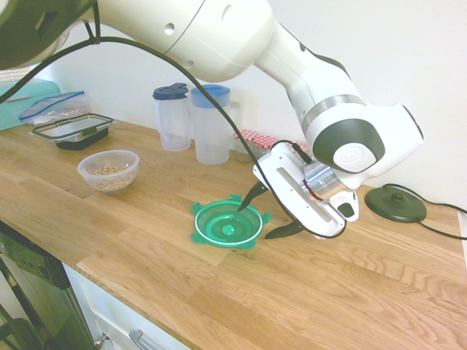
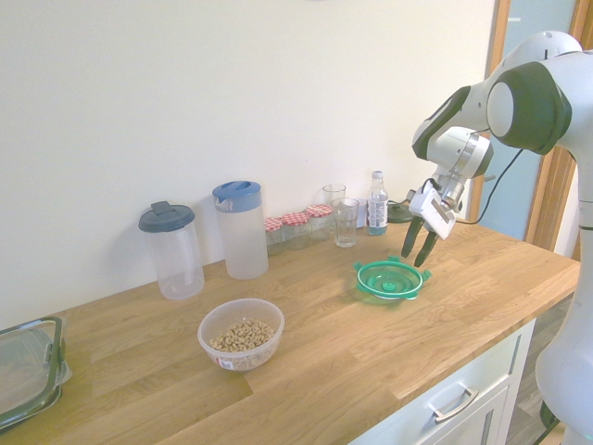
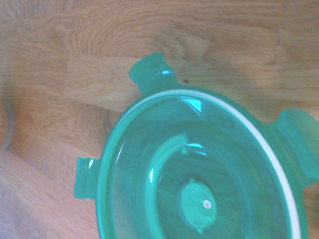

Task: Cover the lid of food container

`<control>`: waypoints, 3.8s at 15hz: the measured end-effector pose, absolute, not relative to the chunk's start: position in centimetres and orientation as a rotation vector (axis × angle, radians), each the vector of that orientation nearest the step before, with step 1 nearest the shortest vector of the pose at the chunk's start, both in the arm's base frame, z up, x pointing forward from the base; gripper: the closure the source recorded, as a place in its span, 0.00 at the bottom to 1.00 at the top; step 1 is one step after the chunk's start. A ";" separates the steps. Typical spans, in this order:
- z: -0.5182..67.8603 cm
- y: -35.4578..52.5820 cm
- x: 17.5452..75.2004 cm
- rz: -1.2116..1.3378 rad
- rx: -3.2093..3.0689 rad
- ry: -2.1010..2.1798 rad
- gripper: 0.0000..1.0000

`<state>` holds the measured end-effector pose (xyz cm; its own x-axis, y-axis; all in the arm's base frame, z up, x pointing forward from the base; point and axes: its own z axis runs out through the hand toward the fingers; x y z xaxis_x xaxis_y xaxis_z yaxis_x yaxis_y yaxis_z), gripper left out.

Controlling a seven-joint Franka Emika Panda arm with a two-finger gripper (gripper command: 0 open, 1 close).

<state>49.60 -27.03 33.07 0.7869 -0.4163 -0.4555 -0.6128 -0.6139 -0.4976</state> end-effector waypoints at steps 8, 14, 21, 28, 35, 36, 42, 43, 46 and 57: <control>30.7 -26.6 49.2 0.451 -2.237 0.732 0.00; 29.9 -26.7 48.8 0.471 -2.197 0.716 1.00; 29.3 -26.0 49.0 0.472 -2.199 0.686 1.00; 28.1 -25.4 49.0 0.477 -2.199 0.674 1.00; 27.9 -25.2 49.2 0.453 -2.223 0.669 1.00; 27.9 -25.1 49.1 0.449 -2.226 0.666 1.00; 34.5 -24.5 49.8 0.339 -2.333 0.721 1.00; 36.9 -24.7 49.4 0.309 -2.374 0.716 1.00; 43.6 -24.0 48.0 0.223 -2.559 0.749 1.00; 58.8 -1.9 51.1 -0.288 -3.210 0.827 1.00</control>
<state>51.08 -1.93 58.82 0.8627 -0.4593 0.2116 -0.4913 -0.8605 0.1351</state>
